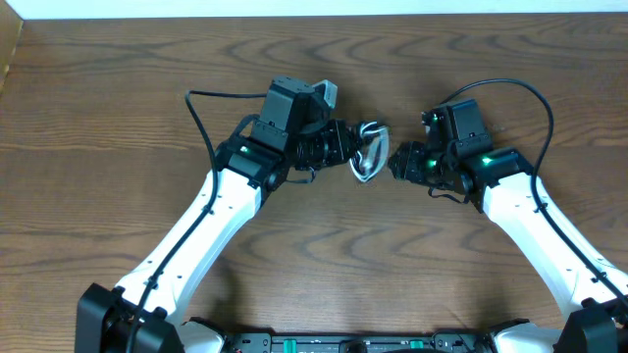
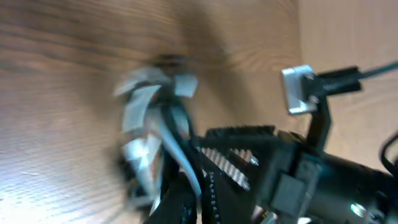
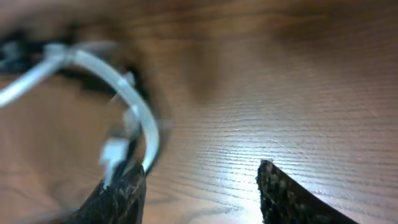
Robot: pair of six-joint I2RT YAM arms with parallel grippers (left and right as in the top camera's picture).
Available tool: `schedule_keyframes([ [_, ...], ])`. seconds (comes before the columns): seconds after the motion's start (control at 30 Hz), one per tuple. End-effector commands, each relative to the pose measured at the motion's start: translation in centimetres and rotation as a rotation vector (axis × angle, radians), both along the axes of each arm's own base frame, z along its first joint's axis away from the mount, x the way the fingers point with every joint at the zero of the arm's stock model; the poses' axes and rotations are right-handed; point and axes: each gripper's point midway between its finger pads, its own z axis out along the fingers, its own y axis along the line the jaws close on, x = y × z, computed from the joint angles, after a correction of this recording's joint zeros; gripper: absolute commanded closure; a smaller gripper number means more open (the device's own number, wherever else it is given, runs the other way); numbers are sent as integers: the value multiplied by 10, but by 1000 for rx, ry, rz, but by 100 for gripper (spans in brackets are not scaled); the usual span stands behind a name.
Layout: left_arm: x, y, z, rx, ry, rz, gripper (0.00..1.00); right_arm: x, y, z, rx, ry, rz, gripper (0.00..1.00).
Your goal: Untangle cables
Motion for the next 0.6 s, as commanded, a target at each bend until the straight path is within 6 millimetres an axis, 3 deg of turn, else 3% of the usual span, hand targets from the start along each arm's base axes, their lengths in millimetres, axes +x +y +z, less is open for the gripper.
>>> schedule_keyframes([
  [0.0,-8,-8,25,-79,-27,-76,92,8,-10,-4,-33,16,-113,47],
  [0.13,-12,-8,32,-135,3,-104,93,10,-6,-18,-30,49,-107,49],
  [0.23,-15,-5,37,-177,23,-132,92,12,9,-20,18,41,-15,48],
  [0.37,-14,2,43,-214,22,-154,92,11,26,-6,89,-26,144,46],
  [0.57,-18,9,54,-262,-63,-264,92,11,23,31,166,-142,245,40],
])
